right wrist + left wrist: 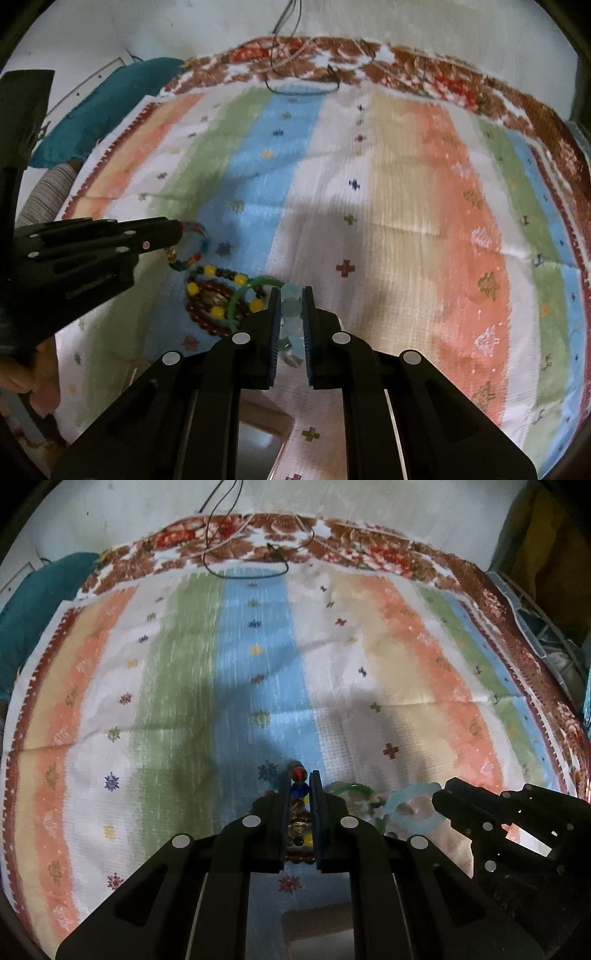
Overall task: Organize jewelry
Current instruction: 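Lift both held bracelets and carry them over the silver tin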
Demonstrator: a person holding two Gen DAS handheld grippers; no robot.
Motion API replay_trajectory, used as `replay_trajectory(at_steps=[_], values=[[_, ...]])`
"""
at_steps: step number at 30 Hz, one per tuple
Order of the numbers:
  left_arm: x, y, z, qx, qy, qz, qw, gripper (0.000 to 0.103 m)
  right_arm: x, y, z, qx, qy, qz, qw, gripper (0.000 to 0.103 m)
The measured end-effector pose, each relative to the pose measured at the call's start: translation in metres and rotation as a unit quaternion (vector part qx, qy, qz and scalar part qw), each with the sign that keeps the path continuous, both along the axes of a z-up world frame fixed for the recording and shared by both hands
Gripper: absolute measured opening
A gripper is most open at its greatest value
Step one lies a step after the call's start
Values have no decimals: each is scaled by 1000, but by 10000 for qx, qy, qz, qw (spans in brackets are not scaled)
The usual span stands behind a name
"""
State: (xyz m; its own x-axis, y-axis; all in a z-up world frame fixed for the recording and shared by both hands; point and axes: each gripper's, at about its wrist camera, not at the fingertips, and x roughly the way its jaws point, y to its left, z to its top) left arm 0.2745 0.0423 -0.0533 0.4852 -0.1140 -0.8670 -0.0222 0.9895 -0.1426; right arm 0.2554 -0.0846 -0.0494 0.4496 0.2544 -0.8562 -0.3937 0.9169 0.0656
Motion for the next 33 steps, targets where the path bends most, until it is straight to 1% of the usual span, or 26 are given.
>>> replay_trajectory(at_steps=[2,6,12,20,25,33], values=[[-2,-1,3,-35,-25,-2,10000,9,-3,1,5,3,-73,26,10000,12],[-7,-3,7,-35,-56,-25,10000,9,-7,0,8,34,-73,8,10000,12],[-16,-8,12,60,-111,-50,9999,9,-14,-2,10,67,-49,0,10000,12],[-30,-15,21,120,-209,-113,9996,9,-26,-6,17,45,-154,-37,9999,12],[-43,-19,27,302,-311,-162,9989,9,-35,-5,23,48,-218,-23,9997,12],[-61,-25,37,322,-411,-257,9983,9,-50,-1,32,37,-345,62,9994,12]])
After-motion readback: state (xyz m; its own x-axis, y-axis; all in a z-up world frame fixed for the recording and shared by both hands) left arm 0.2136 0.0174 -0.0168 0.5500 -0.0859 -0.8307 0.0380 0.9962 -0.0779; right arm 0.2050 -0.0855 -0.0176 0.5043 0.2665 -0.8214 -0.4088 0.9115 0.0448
